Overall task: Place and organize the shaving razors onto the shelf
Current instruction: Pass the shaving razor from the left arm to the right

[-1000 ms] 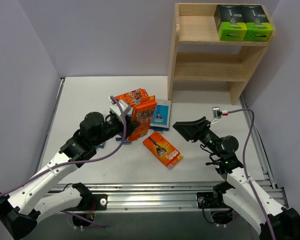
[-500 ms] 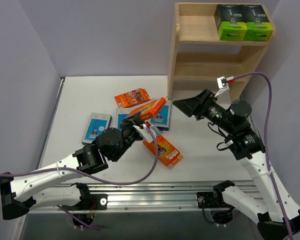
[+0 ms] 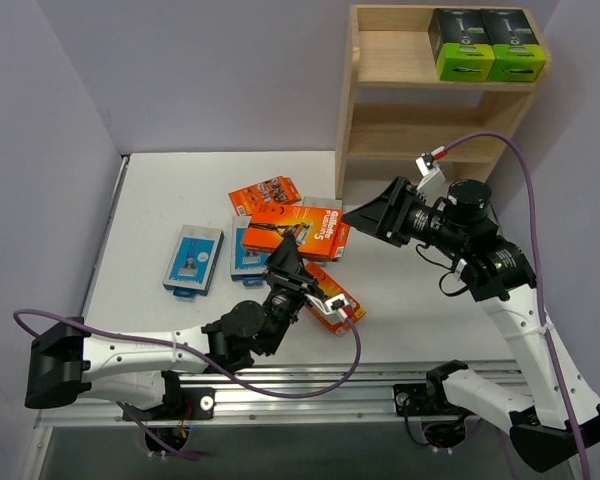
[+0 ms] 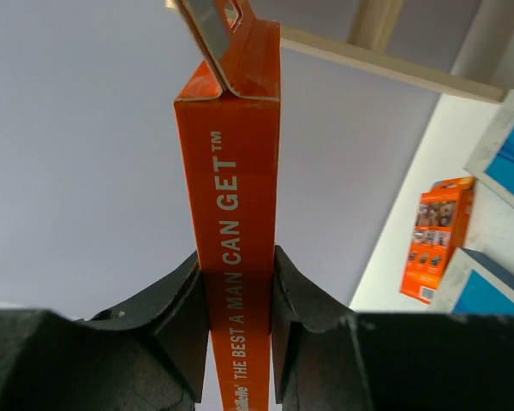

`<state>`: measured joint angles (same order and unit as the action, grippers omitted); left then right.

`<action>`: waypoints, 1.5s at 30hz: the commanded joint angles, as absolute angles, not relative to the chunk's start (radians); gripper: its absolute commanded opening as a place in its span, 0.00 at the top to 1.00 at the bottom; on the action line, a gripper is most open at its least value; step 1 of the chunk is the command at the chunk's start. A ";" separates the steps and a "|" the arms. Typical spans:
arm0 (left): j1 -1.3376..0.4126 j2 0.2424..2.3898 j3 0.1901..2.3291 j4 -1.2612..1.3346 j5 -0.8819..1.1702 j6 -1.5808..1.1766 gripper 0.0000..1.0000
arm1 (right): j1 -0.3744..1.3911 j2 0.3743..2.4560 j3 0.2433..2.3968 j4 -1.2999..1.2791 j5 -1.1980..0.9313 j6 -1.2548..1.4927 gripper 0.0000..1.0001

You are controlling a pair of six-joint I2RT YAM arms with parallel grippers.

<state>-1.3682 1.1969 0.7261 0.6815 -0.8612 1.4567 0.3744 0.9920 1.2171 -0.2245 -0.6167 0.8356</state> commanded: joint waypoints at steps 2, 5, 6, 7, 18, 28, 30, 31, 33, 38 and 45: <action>-1.400 1.222 0.730 1.023 -0.922 1.684 0.98 | 0.368 0.999 1.296 -0.353 -0.617 0.761 0.41; -1.420 1.242 0.721 1.061 -0.920 1.733 0.98 | 0.367 1.008 1.296 -0.391 -0.615 0.738 0.50; -1.424 1.247 0.718 1.065 -0.922 1.739 0.98 | 0.367 1.009 1.292 -0.391 -0.618 0.735 0.51; -1.428 1.252 0.718 1.066 -0.919 1.746 0.98 | 0.367 1.008 1.290 -0.391 -0.620 0.733 0.54; -1.457 1.273 0.695 1.074 -0.919 1.758 0.98 | 0.362 1.025 1.267 -0.357 -0.650 0.736 0.71; -1.474 1.258 0.677 1.062 -0.923 1.755 0.98 | 0.359 1.046 1.272 -0.339 -0.661 0.756 0.53; -1.479 1.253 0.675 1.058 -0.923 1.752 0.98 | 0.357 1.045 1.261 -0.319 -0.669 0.764 0.53; -1.483 1.253 0.673 1.058 -0.925 1.752 0.98 | 0.357 1.046 1.256 -0.307 -0.672 0.772 0.53; -1.485 1.253 0.673 1.052 -0.927 1.746 0.98 | 0.357 1.046 1.247 -0.288 -0.686 0.782 0.59; -1.489 1.250 0.670 1.052 -0.928 1.741 0.98 | 0.356 1.049 1.236 -0.275 -0.699 0.792 0.64; -1.500 1.244 0.666 1.048 -0.927 1.740 0.98 | 0.354 1.060 1.215 -0.256 -0.716 0.796 0.66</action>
<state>-1.4853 1.2755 0.6567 0.9974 -0.9447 1.7473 0.3595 1.0504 1.2251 -0.3096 -0.6777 0.7860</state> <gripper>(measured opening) 0.368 0.343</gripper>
